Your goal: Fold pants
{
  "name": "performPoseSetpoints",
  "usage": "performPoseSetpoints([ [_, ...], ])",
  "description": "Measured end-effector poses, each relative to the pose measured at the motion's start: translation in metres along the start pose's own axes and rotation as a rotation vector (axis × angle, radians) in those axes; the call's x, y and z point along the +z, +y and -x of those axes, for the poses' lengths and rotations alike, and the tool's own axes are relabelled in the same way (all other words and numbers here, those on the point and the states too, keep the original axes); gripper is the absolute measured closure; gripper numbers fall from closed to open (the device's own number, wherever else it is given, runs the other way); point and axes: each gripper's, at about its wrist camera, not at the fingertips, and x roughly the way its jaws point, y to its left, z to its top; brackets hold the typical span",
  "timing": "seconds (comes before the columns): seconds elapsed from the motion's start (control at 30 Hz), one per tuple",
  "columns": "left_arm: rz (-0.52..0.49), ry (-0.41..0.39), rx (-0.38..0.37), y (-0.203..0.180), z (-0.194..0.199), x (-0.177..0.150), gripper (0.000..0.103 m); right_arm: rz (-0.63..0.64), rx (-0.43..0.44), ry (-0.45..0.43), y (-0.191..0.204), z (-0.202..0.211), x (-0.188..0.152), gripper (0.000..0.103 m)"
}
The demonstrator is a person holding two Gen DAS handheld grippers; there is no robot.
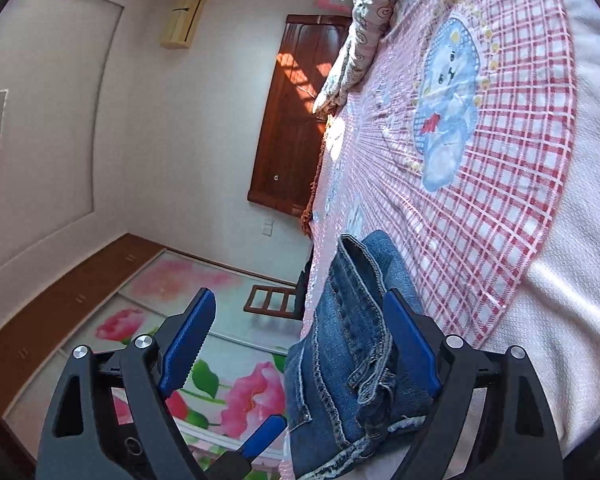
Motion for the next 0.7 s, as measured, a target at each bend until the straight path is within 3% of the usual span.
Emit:
performPoseSetpoints([
  [0.07, 0.098, -0.021, 0.043, 0.033, 0.016, 0.0, 0.014, 0.028, 0.036, 0.05, 0.014, -0.006, -0.002, 0.018],
  [0.13, 0.219, -0.021, 0.039, 0.067, 0.023, -0.003, 0.013, 0.072, 0.027, 0.135, 0.027, -0.021, -0.006, 0.018],
  [0.23, 0.337, 0.011, 0.001, 0.103, 0.015, -0.012, 0.012, 0.165, -0.112, 0.278, 0.037, -0.054, -0.012, 0.018],
  [0.37, 0.361, 0.012, -0.027, 0.112, 0.003, -0.02, 0.01, 0.258, -0.337, 0.369, 0.033, -0.083, -0.01, 0.018],
  [0.5, 0.395, 0.019, -0.047, 0.118, -0.008, -0.022, 0.007, 0.32, -0.438, 0.514, 0.019, -0.107, -0.021, 0.018],
  [0.53, 0.416, 0.019, -0.056, 0.122, -0.009, -0.023, 0.006, 0.345, -0.421, 0.542, 0.015, -0.11, -0.024, 0.019],
  [0.57, 0.436, 0.022, -0.062, 0.124, -0.009, -0.023, 0.006, 0.37, -0.409, 0.557, 0.015, -0.112, -0.025, 0.026],
  [0.6, 0.449, 0.024, -0.059, 0.126, -0.008, -0.021, 0.006, 0.387, -0.433, 0.573, 0.015, -0.113, -0.025, 0.046],
  [0.63, 0.459, 0.018, -0.046, 0.128, -0.004, -0.019, 0.006, 0.401, -0.45, 0.588, 0.017, -0.114, -0.024, 0.072],
  [0.67, 0.463, -0.001, -0.036, 0.13, 0.0, -0.015, 0.006, 0.4, -0.434, 0.599, 0.017, -0.113, -0.022, 0.086],
  [0.7, 0.468, -0.024, -0.052, 0.133, 0.004, -0.009, 0.006, 0.388, -0.413, 0.605, 0.02, -0.108, -0.02, 0.089],
])
